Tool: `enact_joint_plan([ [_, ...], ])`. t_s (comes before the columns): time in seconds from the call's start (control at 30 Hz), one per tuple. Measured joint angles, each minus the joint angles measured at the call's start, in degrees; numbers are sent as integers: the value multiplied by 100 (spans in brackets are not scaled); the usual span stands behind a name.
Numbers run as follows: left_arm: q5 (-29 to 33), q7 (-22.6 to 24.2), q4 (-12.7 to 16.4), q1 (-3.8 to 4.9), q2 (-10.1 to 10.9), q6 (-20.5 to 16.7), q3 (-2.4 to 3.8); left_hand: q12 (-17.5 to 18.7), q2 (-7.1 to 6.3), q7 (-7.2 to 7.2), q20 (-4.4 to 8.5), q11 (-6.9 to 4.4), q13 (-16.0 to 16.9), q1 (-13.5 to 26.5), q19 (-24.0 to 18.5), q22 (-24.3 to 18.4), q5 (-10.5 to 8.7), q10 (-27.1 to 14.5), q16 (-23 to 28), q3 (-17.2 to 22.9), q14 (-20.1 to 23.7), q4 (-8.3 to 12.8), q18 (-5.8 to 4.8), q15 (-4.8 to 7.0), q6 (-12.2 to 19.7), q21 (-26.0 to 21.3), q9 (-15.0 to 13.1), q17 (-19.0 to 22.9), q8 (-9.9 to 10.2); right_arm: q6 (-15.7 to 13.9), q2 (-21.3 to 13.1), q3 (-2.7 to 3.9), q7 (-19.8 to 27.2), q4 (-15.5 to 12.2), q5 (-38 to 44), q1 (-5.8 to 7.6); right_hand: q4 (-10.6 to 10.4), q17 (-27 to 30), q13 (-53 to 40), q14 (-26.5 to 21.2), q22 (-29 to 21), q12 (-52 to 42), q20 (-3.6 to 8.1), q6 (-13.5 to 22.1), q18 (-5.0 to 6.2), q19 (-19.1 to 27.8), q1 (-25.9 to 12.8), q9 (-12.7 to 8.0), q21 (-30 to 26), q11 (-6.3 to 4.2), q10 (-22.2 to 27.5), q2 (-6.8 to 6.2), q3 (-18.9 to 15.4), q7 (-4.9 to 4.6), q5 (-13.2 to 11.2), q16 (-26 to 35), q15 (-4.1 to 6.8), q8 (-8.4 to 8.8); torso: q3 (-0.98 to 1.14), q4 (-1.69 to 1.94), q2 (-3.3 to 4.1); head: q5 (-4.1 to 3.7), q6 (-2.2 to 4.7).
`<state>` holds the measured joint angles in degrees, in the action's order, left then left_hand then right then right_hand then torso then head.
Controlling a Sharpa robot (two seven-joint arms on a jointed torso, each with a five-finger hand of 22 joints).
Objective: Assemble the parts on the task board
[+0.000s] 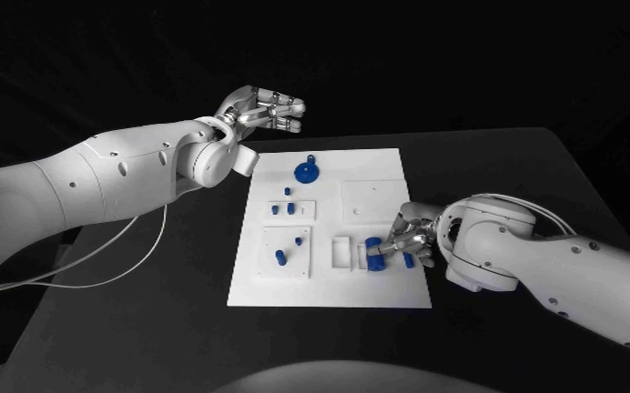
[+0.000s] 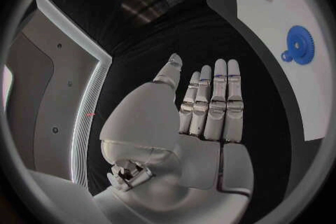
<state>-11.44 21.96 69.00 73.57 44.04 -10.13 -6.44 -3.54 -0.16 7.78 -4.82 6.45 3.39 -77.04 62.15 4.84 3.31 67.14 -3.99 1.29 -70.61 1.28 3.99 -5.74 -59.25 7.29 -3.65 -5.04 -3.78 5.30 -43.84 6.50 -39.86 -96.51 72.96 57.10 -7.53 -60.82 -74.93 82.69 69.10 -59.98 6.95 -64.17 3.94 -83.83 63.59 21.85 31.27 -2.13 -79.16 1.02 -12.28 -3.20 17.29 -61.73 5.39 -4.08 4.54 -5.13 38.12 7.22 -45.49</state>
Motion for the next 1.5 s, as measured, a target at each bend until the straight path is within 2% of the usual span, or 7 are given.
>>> enact_joint_plan([
  [0.17, 0, -20, 1, 0, -3, 38, -3, 0, 0, 0, 0, 20, 0, 0, 0, 0, 0, -21, 0, -21, 20, -21, -1, 21, 0, 0, 0, 0, 0, -52, 113, -70, 4, 39, 134, 25, 3, -9, 0, 0, 15, 0, 0, -10, 0, 0, 23, 3, 0, 9, -9, -32, 20, 15, -20, 0, 0, -1, -8, 0, -1, 4, -9],
  [0.4, -7, -32, 16, 0, -7, 98, -7, 0, 0, 20, 0, 41, 0, 0, 0, -5, 0, -41, 0, -38, 40, -7, 0, 1, 20, 0, 0, 0, 0, -106, 226, -159, 11, 137, 264, 54, 457, -44, 0, 0, 84, 0, 0, -3, -1, 0, 143, 1525, 0, 9, -9, -58, 349, 8, -110, -1, 0, 21, -10, -3, 0, -8, -21],
  [0.5, -11, -37, 21, 0, -7, 119, -9, 0, 0, 37, 0, 41, 0, 0, 0, -5, 0, -41, 0, -38, 40, -7, 0, 1, 37, 0, 0, 0, 0, -116, 260, -184, 12, 165, 293, 66, 501, -44, 1, 0, 94, 0, 0, -3, -3, 0, 151, 1677, 0, 10, -10, -116, 546, 8, -108, 0, -1, 21, -8, -5, 1, -10, -27],
  [0.77, -24, -50, 24, 0, -10, 157, -10, 0, 0, 40, 0, 41, 0, 0, 0, -5, 0, -41, 0, -38, 40, -7, 0, 1, 40, 0, 0, -1, 0, -139, 328, -243, 27, 242, 308, 93, 80, -96, 1, 5, 158, 21, 0, -34, -50, 0, 346, 2697, 0, 41, 1, -824, 1679, -5, 26, -1, 1, 27, -3, -5, 4, -10, -35],
  [1.27, -50, -76, -1, 0, 12, 189, -14, 0, 0, 40, 0, 41, 0, 0, 0, -9, 0, -41, 0, -38, 40, -7, 0, 1, 40, -21, 0, -1, 0, -431, 158, -306, 202, 186, 149, 87, 124, -101, 1, 25, 223, 57, 0, -219, -45, 0, 125, 3013, 21, -34, 76, -640, 1649, 56, 298, -1, 4, 56, -1, -5, 7, 27, -29],
  [1.33, -51, -79, -11, 0, 21, 189, -15, 0, 0, 40, 0, 45, 0, 0, 0, -9, 0, -78, 0, -38, 53, -7, -1, -12, 40, -21, 0, -1, 0, -469, 102, -318, 211, 162, 47, 109, 141, -101, 1, 25, 228, 57, 0, -277, -45, 0, 141, 2810, 21, -42, 82, -612, 1633, 67, 116, 18, 5, 80, -1, -8, 8, 34, -29],
  [1.5, -55, -91, -20, 0, 32, 190, -16, 0, 0, 40, 0, 45, 0, 0, 0, -9, 0, -78, 0, -38, 60, -7, 0, -19, 40, -21, 0, -1, 0, -530, -39, -314, 196, 85, -402, 222, 647, -101, 1, 30, 235, 57, 0, -396, -45, 0, 143, -203, 21, -33, 31, -593, 2112, 109, 22, 32, 10, 63, -3, -12, 8, 50, -29],
])
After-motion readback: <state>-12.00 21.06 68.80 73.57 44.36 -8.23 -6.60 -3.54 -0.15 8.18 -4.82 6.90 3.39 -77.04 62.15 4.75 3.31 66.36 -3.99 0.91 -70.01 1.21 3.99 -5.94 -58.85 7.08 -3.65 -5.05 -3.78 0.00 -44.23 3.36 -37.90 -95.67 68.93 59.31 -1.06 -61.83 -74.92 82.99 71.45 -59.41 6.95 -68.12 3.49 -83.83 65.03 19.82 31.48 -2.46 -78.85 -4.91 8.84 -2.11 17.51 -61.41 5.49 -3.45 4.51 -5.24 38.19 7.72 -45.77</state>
